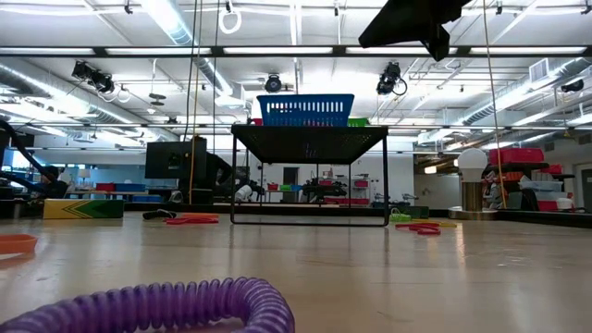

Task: Pick & Place Office Desk Supplies
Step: Put the yellow crayon box into the red bin on the shelf

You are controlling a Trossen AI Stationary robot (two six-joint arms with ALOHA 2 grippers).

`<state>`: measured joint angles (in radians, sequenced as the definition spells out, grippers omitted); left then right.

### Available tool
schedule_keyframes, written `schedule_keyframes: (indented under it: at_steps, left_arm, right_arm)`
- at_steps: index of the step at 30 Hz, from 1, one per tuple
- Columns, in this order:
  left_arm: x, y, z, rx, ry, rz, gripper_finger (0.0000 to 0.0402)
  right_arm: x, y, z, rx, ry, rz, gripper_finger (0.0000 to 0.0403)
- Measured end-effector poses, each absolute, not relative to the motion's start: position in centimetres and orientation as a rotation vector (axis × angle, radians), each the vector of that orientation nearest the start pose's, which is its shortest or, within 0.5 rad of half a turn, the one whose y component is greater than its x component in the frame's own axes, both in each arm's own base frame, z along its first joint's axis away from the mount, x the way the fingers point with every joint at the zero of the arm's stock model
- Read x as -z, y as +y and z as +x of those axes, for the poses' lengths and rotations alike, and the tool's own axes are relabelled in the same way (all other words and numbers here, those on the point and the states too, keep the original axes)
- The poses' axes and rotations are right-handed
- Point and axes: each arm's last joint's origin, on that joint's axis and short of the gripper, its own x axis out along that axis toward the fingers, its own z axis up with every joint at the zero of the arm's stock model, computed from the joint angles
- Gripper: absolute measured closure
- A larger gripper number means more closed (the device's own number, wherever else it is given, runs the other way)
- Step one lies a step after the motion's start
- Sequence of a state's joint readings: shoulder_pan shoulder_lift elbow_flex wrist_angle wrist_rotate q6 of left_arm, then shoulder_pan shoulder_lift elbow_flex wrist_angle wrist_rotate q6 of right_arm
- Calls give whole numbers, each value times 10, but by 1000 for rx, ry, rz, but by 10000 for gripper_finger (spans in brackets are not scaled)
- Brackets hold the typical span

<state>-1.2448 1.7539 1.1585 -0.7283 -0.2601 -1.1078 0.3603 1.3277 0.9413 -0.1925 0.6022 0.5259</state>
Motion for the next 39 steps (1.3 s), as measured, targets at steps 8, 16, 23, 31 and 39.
schedule_keyframes:
  at_steps: [8, 16, 23, 31, 39]
  left_arm:
    - [-181, -330, 121, 166, 1204, 42, 242]
    - [-171, -339, 125, 126, 1176, 62, 171]
    - [-153, -340, 126, 86, 1197, 121, 151]
    - [-151, -335, 130, 38, 1179, 168, 216]
    - [-152, -317, 140, -32, 1277, 254, 363]
  right_arm:
    - [-273, 84, 270, 361, 435, 244, 392]
    - [-273, 84, 270, 361, 435, 244, 392]
    - [-273, 84, 270, 362, 439, 241, 392]
    - [-272, 84, 270, 363, 441, 240, 392]
    - [-272, 84, 270, 363, 442, 239, 392]
